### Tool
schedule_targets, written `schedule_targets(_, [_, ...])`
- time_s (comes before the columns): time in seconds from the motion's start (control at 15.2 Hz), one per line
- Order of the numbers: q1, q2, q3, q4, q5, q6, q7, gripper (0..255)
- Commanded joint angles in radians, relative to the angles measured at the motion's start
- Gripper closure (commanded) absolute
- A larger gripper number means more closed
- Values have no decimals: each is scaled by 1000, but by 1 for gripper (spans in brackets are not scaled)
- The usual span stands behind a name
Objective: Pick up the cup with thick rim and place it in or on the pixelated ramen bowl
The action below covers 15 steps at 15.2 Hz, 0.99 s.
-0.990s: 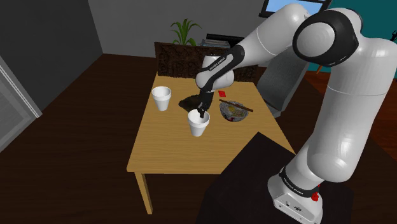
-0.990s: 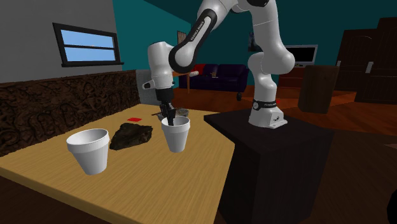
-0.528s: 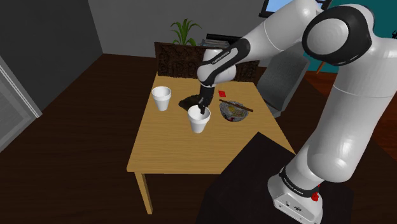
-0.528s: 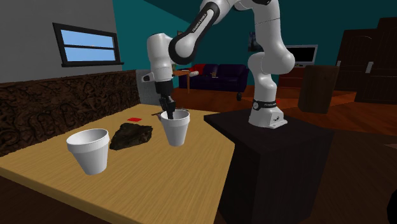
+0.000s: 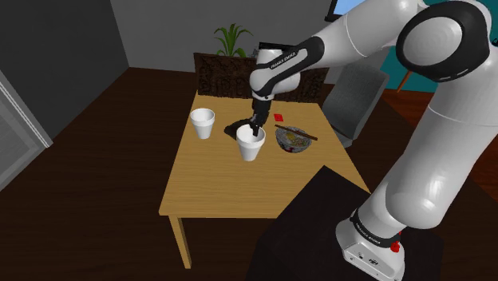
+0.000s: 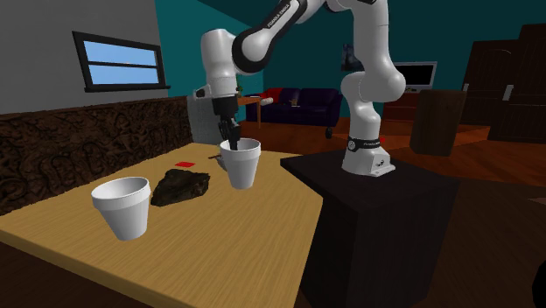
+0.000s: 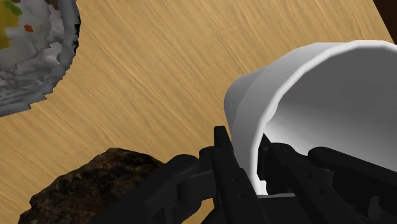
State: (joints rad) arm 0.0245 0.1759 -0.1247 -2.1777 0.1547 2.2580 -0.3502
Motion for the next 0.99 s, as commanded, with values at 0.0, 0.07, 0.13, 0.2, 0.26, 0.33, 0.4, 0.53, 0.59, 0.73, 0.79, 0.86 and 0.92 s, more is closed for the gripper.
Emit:
schedule_targets(0.0, [0,-16,-1,9,-6,-25,5,255])
schedule_targets(0.07, [1,-25,-2,13,-8,-37,8,255])
schedule_targets(0.13, [1,-33,-3,17,-11,-49,10,255])
schedule_targets(0.2, [1,-41,-3,22,-13,-62,13,255])
schedule_targets(0.26, [1,-49,-4,26,-16,-74,15,255])
schedule_targets(0.33, [1,-57,-4,31,-18,-86,18,255])
schedule_targets(0.4, [1,-64,-4,36,-20,-99,20,255])
schedule_targets(0.53, [1,-79,-5,47,-25,-124,25,255])
schedule_targets(0.59, [2,-86,-5,53,-27,-136,27,255])
schedule_targets(0.73, [2,-99,-6,65,-31,-161,32,255])
schedule_targets(0.79, [2,-105,-6,71,-33,-174,34,255])
schedule_targets(0.86, [2,-112,-6,78,-34,-186,36,255])
schedule_targets(0.92, [2,-118,-6,84,-36,-199,38,255])
